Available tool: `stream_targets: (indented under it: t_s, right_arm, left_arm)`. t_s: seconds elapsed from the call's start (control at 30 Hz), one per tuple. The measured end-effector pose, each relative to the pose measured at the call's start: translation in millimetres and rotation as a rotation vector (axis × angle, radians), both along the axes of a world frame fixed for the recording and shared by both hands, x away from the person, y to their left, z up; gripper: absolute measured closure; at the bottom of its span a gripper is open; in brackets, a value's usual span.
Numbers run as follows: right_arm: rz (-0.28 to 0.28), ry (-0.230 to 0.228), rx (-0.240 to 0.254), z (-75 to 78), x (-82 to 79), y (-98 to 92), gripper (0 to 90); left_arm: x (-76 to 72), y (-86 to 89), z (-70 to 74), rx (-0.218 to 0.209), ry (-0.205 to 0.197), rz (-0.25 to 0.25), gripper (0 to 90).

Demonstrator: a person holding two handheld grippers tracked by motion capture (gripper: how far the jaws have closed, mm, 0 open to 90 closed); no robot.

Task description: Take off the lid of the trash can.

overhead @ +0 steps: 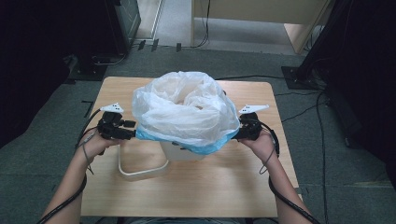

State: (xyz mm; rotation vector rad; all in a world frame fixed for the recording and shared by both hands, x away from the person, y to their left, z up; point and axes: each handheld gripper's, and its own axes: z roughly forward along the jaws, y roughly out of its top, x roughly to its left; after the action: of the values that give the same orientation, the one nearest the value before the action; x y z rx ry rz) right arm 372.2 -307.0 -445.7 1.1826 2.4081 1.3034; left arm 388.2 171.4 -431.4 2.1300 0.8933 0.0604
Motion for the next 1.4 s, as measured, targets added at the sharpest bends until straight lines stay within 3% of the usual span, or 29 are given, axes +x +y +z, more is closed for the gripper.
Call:
stream_targets:
  t_s: [0.33,0.67,0.87,1.07,1.2,1.4]
  right_arm:
    - [0.018,-0.013,0.015,8.5,-3.7,4.0,28.2]
    - [0.029,-0.034,-0.02,19.2,-9.0,5.5,29.1]
    - [0.015,-0.028,-0.016,23.9,-8.8,0.8,29.1]
    - [0.007,-0.067,0.028,42.6,-9.9,-8.4,29.2]
    - [0.017,-0.061,0.071,54.7,-10.3,-11.7,29.7]
    - [0.067,-0.07,0.045,72.1,-11.1,-6.8,30.0]
  left_arm:
    - [-4.1,-5.8,17.5,-0.011,-0.02,-0.022,36.3]
    - [-9.2,-7.1,28.7,-0.017,-0.038,-0.031,37.8]
    - [-10.8,-10.7,36.0,-0.021,-0.039,-0.038,37.9]
    - [-12.3,-17.6,47.8,-0.015,-0.051,-0.06,38.3]
    - [-11.3,-19.1,55.2,-0.019,-0.055,-0.064,38.7]
    - [-10.5,-23.0,78.7,-0.007,-0.075,-0.096,40.3]
